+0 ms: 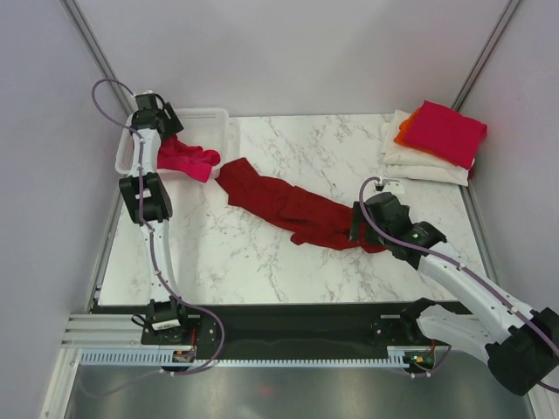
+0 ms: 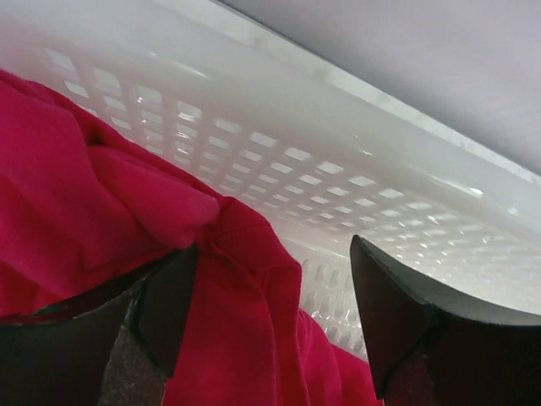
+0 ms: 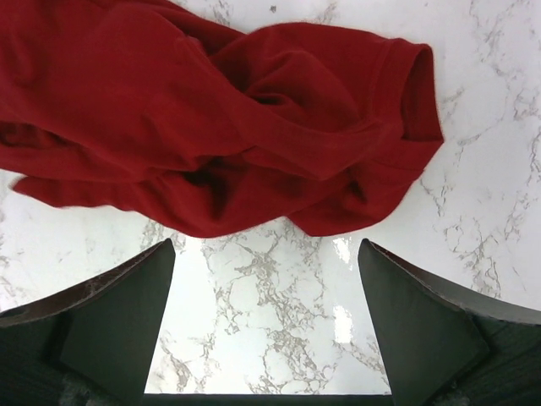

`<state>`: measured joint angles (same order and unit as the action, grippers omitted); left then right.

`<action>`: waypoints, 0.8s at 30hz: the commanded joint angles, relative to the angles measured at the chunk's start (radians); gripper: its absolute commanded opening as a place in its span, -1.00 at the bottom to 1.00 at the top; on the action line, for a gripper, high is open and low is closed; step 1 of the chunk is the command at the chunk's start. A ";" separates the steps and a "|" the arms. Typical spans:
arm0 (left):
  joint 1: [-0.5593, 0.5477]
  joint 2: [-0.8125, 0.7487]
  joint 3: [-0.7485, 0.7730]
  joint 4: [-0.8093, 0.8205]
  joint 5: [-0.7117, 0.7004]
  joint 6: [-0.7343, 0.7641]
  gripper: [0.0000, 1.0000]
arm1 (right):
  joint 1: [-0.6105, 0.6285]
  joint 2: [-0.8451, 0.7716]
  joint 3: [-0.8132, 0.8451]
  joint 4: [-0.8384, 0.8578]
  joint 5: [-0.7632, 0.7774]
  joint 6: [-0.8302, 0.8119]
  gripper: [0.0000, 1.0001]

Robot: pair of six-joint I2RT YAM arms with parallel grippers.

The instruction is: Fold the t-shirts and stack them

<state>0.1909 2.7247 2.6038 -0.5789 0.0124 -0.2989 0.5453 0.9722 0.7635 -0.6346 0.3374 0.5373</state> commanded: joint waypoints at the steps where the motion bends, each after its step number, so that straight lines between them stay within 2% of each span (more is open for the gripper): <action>1: 0.057 0.043 0.114 0.010 -0.043 -0.031 0.63 | 0.001 0.051 0.023 0.029 0.014 0.001 0.96; 3: 0.079 0.018 0.121 0.059 -0.025 -0.045 0.76 | 0.001 0.075 0.030 0.036 -0.006 0.000 0.96; 4: 0.081 0.010 0.143 0.062 -0.019 -0.048 0.92 | 0.001 0.080 0.031 0.048 -0.011 -0.005 0.96; 5: 0.084 0.001 0.156 0.059 0.006 -0.051 0.99 | 0.001 0.083 0.028 0.058 -0.017 -0.007 0.96; 9: 0.056 -0.089 0.174 0.056 0.087 -0.085 1.00 | 0.001 0.102 0.031 0.096 -0.038 -0.014 0.96; 14: -0.016 -0.250 0.161 0.051 0.107 -0.057 1.00 | -0.001 0.117 0.049 0.134 -0.078 -0.016 0.96; 17: -0.074 -0.365 0.061 0.034 0.115 -0.042 1.00 | 0.002 0.114 0.046 0.162 -0.126 -0.010 0.96; 18: -0.111 -0.449 -0.038 0.031 0.109 -0.034 1.00 | 0.005 0.108 0.040 0.171 -0.142 -0.001 0.96; 19: -0.111 -0.450 -0.098 0.031 0.109 -0.034 1.00 | 0.008 0.106 0.040 0.174 -0.143 0.000 0.96; 24: -0.244 -0.692 -0.513 0.034 0.110 -0.048 0.97 | 0.024 0.050 -0.009 0.190 -0.169 0.024 0.96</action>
<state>-0.0044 2.1376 2.2822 -0.5312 0.0917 -0.3462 0.5594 1.0737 0.7670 -0.4973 0.2001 0.5377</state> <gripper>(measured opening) 0.988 0.979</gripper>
